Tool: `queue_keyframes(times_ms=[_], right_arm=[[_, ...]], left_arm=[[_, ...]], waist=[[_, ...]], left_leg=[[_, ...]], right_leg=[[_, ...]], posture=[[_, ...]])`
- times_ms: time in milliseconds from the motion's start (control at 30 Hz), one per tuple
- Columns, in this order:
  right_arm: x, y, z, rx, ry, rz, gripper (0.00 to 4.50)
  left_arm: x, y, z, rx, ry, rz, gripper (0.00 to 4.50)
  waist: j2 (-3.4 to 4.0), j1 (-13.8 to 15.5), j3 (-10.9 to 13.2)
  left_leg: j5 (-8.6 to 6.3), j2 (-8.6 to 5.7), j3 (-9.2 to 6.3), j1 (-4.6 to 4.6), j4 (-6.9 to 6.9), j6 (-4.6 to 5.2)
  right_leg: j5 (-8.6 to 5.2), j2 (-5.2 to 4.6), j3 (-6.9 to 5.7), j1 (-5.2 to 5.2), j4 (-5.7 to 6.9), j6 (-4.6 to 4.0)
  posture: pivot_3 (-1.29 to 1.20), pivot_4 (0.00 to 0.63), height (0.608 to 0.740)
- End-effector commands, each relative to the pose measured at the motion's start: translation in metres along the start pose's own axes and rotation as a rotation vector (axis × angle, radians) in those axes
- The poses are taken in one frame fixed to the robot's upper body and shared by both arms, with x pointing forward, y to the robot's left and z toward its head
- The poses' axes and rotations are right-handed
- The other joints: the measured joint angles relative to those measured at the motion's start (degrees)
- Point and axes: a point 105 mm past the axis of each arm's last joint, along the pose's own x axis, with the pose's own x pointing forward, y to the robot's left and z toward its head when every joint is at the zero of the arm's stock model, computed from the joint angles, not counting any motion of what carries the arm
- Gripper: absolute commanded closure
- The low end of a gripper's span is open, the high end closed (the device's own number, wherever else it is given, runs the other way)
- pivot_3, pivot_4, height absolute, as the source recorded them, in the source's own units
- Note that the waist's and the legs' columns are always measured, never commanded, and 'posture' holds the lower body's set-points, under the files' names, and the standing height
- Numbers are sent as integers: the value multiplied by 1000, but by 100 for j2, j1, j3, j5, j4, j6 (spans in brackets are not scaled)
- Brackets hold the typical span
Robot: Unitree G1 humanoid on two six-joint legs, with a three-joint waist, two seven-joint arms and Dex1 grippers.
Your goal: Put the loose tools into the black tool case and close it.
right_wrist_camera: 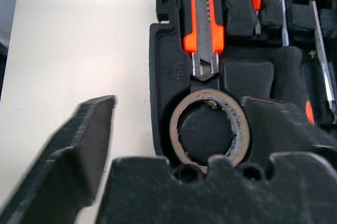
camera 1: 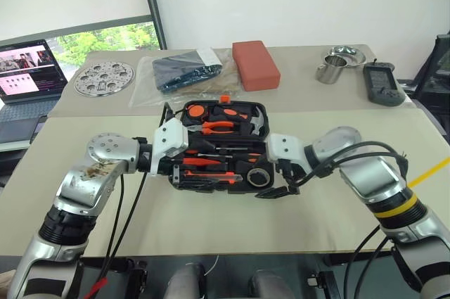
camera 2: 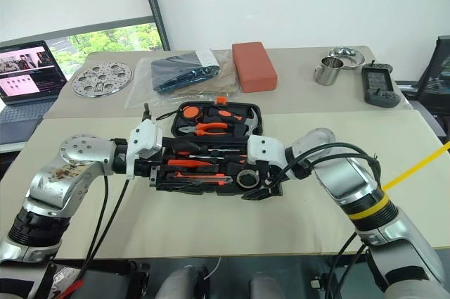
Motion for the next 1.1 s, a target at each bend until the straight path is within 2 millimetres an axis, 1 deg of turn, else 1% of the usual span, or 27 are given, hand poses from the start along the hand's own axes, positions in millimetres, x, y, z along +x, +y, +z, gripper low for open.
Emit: queue_keyframes(times_ms=[33,67,100,133,167,200,267,333,400,467,533,600,700,767,800,833,967,1033,1100], right_arm=[[-24,-27,14,-1,-72,-152,34],[-29,-37,14,22,-97,-210,34],[-35,-51,14,65,-145,-287,34],[-43,-68,12,143,-207,-390,34],[-47,-82,9,205,-251,-469,34],[-50,-92,5,267,-283,-531,34],[-50,-110,-11,428,-317,-620,34],[-44,-119,-24,569,-335,-643,34],[-40,-125,-31,676,-363,-648,34],[-37,-133,-43,796,-351,-676,34],[-35,-138,-51,902,-359,-682,34],[-32,-141,-54,994,-402,-655,34],[-26,-143,-52,1065,-449,-605,34],[-21,-144,-56,1052,-417,-609,536],[-19,-144,-57,1043,-402,-608,633],[-18,-144,-57,1036,-393,-607,1044],[-9,-144,-51,1020,-389,-586,2412],[-7,-146,-48,1009,-395,-586,3044],[-6,-148,-44,994,-402,-583,3785]], left_arm=[[-13,18,4,21,-25,114,0],[-15,27,1,13,-31,170,0],[-18,40,-3,-8,-45,259,0],[-23,54,-9,-46,-59,349,0],[-27,64,-17,-80,-60,419,0],[-31,73,-23,-102,-53,484,0],[-42,96,-41,-216,-44,631,0],[-50,112,-54,-305,-36,717,0],[-55,123,-59,-404,-75,760,0],[-56,132,-65,-502,-109,769,0],[-58,138,-71,-593,-132,770,0],[-60,145,-81,-713,-157,766,0],[-58,146,-91,-787,-124,725,0],[-55,145,-94,-826,-114,696,0],[-54,145,-95,-838,-110,690,0],[-53,145,-95,-843,-107,687,0],[-49,150,-90,-873,-138,684,0],[-45,152,-89,-872,-141,689,0],[-42,153,-88,-870,-140,689,0]], waist=[[0,-2,0],[0,-7,0],[0,-7,0],[-2,-6,0],[-3,-10,0],[-5,-17,1],[-9,-16,3],[-10,-10,4],[-10,-8,4],[-9,-9,3],[-8,-11,3],[-9,-12,3],[-9,-22,3],[-8,-45,3],[-8,-51,3],[-8,-56,3],[-8,-91,3],[-8,-113,3],[-8,-125,3]], left_leg=[[0,0,0,1,0,0],[0,0,0,2,0,0],[0,0,0,4,0,0],[0,0,0,4,-1,0],[0,1,0,7,0,0],[0,0,0,10,1,0],[2,-2,0,8,3,-1],[3,0,0,8,0,-3],[5,-2,3,3,0,-6],[12,-2,6,-7,-1,-17],[26,-5,12,-12,-3,-41],[38,-10,15,-16,-5,-61],[42,-9,19,-24,-7,-67],[44,-8,21,-26,-10,-70],[46,-7,23,-28,-10,-73],[47,-5,23,-30,-10,-76],[54,-4,21,-34,-10,-86],[55,-2,19,-34,-13,-88],[55,-2,15,-34,-13,-88]], right_leg=[[0,0,0,0,0,0],[0,0,1,1,0,0],[0,0,2,2,0,0],[0,0,2,2,0,0],[0,0,1,5,1,0],[0,0,3,7,3,0],[1,2,5,4,8,-1],[1,-1,4,2,11,-1],[1,-3,4,-6,13,-1],[1,-4,4,-19,14,0],[1,-5,3,-30,20,0],[1,-6,1,-41,27,0],[1,-4,-11,-59,31,0],[1,-4,-18,-68,35,0],[1,-4,-20,-70,40,0],[1,-4,-25,-74,42,0],[1,-4,-32,-80,48,0],[1,-4,-39,-80,48,0],[1,-6,-50,-79,48,0]], posture=[[0,150,740],[0,150,740],[0,150,740],[0,150,740],[0,150,740],[0,150,740],[0,150,740],[0,150,740],[0,150,740],[0,150,740],[0,150,740],[0,150,740],[0,150,740],[0,150,740],[0,150,740],[0,150,740],[0,150,740],[0,150,740],[0,150,740]])
